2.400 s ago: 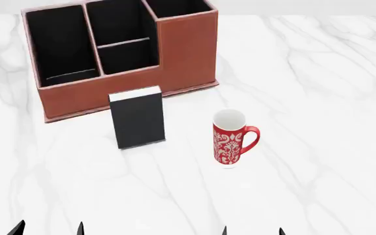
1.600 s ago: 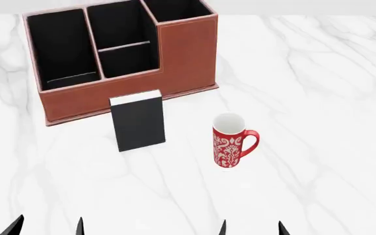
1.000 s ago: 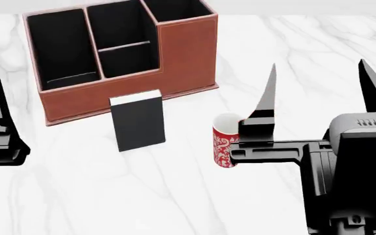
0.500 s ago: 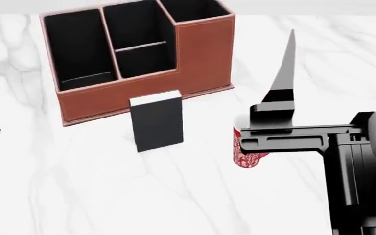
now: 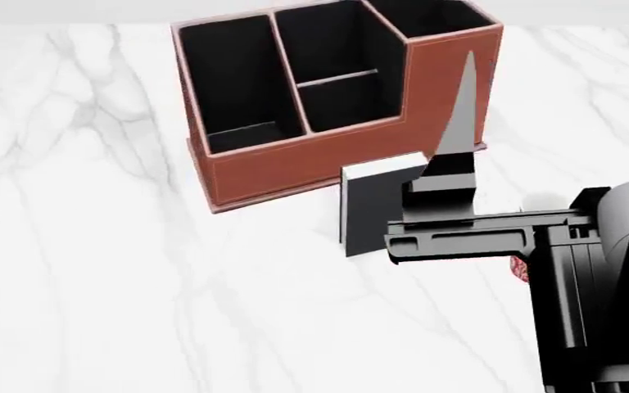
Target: Pick up the book and place it in the front compartment of the caddy.
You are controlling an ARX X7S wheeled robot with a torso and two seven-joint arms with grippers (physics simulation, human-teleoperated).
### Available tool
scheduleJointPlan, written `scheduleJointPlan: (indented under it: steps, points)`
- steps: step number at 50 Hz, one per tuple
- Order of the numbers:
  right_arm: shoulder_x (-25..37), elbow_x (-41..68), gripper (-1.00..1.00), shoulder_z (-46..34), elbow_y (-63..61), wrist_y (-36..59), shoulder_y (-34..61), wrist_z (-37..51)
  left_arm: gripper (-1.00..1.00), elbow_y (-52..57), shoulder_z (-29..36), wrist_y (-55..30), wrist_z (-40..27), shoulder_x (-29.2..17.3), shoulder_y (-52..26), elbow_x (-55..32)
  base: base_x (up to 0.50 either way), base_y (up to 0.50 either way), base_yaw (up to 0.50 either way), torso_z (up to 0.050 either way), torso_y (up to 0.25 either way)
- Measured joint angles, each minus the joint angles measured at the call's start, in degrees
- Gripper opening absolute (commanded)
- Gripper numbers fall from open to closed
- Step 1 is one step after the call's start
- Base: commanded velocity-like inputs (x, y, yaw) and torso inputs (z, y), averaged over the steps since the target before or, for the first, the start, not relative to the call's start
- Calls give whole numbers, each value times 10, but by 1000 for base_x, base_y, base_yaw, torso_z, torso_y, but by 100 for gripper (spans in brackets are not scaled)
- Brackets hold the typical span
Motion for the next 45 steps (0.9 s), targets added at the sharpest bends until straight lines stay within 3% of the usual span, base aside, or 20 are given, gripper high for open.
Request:
scheduleJointPlan:
  steps: [9, 28, 45]
  points:
    - [2, 4, 100, -3, -1, -3, -2, 2, 100, 0, 1, 0, -3, -3, 0, -3, 0, 500, 0, 0, 0]
    - [15, 2, 100, -22, 1, -12, -8, 9, 100, 4, 2, -3, -10, -9, -2, -10, 5, 22, 0, 0, 0]
    - [18, 15, 100, -17, -3, -22, -13, 8, 100, 3, 5, -3, -16, -14, -4, -15, 464, 0, 0, 0, 0]
